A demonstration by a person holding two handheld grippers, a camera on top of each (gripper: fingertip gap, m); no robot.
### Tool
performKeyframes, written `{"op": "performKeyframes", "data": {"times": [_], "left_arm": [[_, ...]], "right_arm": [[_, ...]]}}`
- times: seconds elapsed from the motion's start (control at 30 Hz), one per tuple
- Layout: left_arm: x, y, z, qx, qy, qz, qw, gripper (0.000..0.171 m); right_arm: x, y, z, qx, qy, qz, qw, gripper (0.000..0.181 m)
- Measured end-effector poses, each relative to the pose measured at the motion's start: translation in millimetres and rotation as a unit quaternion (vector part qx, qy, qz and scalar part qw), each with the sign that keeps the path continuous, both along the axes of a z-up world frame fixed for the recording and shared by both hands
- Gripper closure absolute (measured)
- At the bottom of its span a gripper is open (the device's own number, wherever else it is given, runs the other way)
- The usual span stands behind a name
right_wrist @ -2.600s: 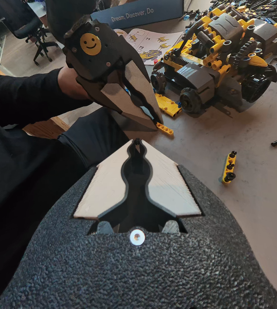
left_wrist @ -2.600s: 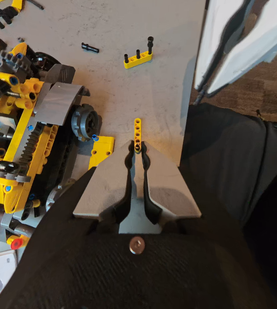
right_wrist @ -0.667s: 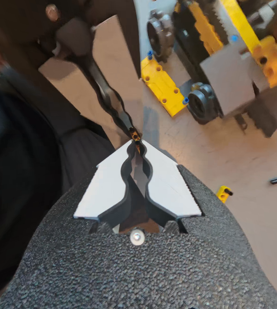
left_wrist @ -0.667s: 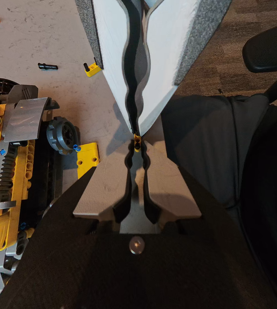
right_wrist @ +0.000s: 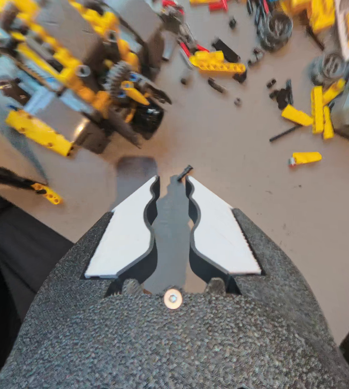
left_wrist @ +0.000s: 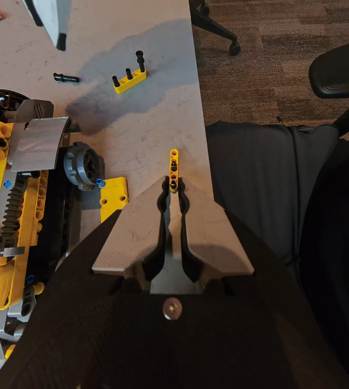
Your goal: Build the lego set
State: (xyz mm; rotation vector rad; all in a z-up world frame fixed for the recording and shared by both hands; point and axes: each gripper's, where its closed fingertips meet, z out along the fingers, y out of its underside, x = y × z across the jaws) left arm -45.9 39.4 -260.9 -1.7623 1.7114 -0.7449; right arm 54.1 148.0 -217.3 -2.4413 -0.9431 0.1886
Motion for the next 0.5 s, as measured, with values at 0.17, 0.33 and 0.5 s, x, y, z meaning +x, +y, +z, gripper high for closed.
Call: {"op": "performKeyframes", "data": {"times": [0.17,0.33,0.5], "left_arm": [[-0.5,1.0,0.0,-0.004,0.000,0.005,1.000,0.167],[-0.9,1.0,-0.1,0.001,0.000,0.007,1.000,0.167],[-2.1,3.1,0.1,-0.005,0.001,0.016,1.000,0.164]], "right_arm": [[11.1,17.6,-41.5,-0.083,-0.038,-0.032,0.995,0.152],[6.7,19.0,-48.6,-0.095,-0.011,-0.031,0.995,0.175],[-11.8,8.9,-33.3,-0.064,0.041,-0.008,0.997,0.175]]}}
